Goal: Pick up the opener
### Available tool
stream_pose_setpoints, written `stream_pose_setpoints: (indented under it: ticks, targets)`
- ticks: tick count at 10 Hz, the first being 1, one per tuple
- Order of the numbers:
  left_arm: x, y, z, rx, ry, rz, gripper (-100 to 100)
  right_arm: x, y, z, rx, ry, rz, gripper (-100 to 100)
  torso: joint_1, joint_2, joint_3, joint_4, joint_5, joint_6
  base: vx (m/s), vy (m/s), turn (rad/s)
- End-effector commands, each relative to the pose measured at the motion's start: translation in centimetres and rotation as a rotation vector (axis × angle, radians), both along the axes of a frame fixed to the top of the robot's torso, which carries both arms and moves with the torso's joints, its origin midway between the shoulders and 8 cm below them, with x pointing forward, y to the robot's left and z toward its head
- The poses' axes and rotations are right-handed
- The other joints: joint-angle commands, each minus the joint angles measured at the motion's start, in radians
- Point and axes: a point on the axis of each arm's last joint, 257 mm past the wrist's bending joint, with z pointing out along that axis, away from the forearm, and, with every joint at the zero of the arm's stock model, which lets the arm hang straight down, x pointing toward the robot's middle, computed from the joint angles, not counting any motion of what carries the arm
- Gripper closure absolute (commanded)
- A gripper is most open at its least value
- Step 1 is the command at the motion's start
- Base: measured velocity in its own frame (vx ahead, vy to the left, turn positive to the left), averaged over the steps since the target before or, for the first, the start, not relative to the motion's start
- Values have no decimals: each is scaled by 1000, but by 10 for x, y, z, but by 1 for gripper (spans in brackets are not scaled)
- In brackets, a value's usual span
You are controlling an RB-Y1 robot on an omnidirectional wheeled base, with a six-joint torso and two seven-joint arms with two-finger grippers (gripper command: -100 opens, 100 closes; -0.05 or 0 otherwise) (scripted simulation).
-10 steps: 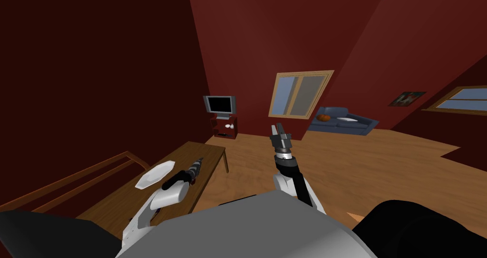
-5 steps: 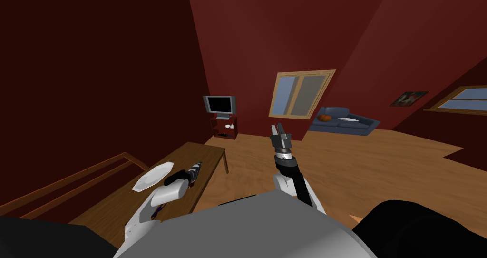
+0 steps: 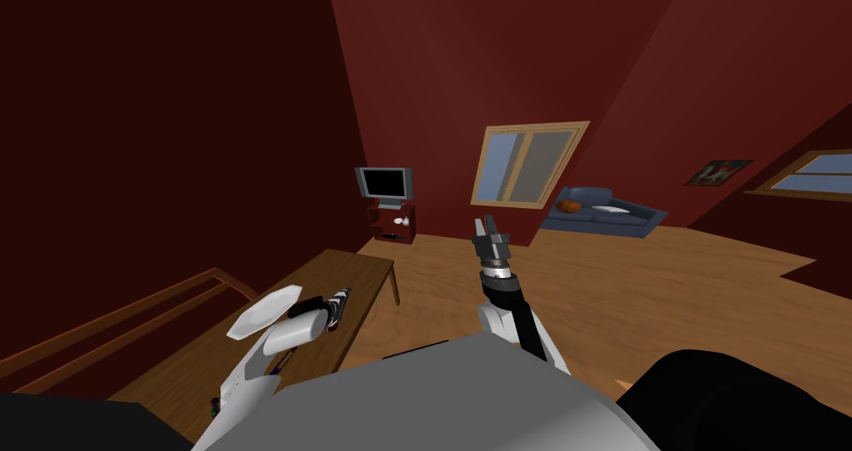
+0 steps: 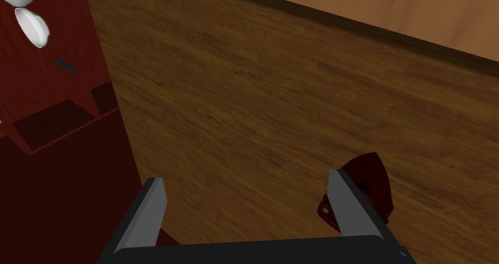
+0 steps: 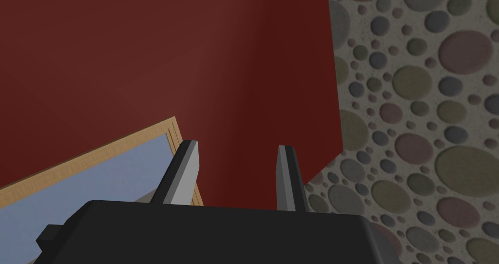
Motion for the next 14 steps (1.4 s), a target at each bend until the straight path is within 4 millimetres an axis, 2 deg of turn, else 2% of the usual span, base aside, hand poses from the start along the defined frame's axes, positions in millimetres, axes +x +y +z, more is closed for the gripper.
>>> stream_pose_setpoints:
  ticks: [1, 5, 9, 14]
  targets:
    - [-6, 2, -6, -5, 37, 3, -100, 0, 0, 0, 0, 0, 0, 0, 0, 0, 0, 0, 0, 0, 22, 4, 3]
    - [-20, 12, -18, -24, 130, 18, -100, 0, 0, 0, 0, 0, 0, 0, 0, 1, 0, 0, 0, 0, 18, 3, 2]
    - [-43, 27, -33, -69, 270, 49, -100, 0, 0, 0, 0, 0, 0, 0, 1, 1, 1, 0, 0, 0, 14, 9, 4]
    - [-62, 34, -41, -133, 373, 79, -100, 0, 0, 0, 0, 0, 0, 0, 2, 2, 1, 0, 0, 0, 5, 28, 2]
